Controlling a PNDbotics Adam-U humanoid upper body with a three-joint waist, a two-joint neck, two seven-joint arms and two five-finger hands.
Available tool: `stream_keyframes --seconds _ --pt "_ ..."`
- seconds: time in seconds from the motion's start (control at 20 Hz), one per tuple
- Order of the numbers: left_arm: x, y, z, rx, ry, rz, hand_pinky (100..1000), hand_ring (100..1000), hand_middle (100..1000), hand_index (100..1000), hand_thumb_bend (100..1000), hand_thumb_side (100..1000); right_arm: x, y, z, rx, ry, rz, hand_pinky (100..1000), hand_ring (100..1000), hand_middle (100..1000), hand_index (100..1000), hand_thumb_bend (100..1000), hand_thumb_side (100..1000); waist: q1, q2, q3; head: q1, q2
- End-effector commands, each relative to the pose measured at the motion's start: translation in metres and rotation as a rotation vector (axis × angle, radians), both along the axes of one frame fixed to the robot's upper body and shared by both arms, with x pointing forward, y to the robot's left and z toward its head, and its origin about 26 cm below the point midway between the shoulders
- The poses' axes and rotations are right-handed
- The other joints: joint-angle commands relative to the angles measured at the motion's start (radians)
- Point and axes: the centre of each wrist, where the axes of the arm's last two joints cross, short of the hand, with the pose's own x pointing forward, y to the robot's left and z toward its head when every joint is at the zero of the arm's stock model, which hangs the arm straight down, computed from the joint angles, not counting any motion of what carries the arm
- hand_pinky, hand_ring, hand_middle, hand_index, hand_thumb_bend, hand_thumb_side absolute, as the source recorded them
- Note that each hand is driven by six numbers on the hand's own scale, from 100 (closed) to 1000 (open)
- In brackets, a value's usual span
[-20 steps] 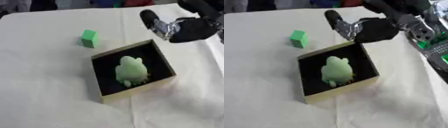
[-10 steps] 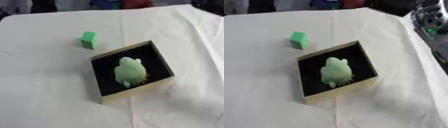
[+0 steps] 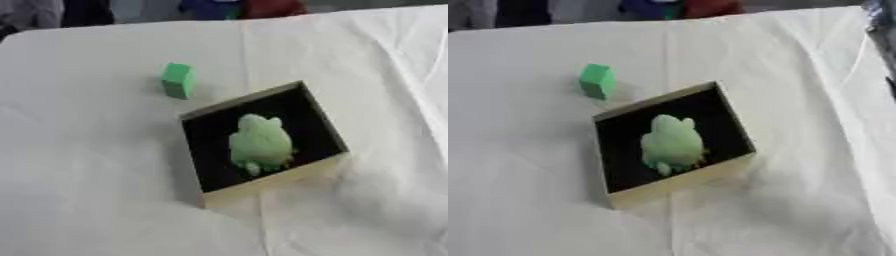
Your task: Pick up objects on the table and place them in the box.
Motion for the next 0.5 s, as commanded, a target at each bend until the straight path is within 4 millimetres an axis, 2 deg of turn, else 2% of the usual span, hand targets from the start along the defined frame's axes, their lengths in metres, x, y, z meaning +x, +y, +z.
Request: stream_keyframes --seconds 0.05,0.5 --pt "-0.005 0.005 0.007 0.009 -0.029 0.024 801 762 790 974 226 1000 -0.006 -0.01 0.006 0.075 -0.061 0.031 840 885 854 1000 265 1000 -0.001 -0.015 -0.001 0.007 0.006" --pt "-0.005 0.008 0.002 -0.004 -0.021 0.049 802 761 789 975 234 1000 -0.004 -0.03 -0.007 0.193 -0.008 0.049 843 887 853 1000 265 1000 0.005 -0.011 -0.007 0.017 0.005"
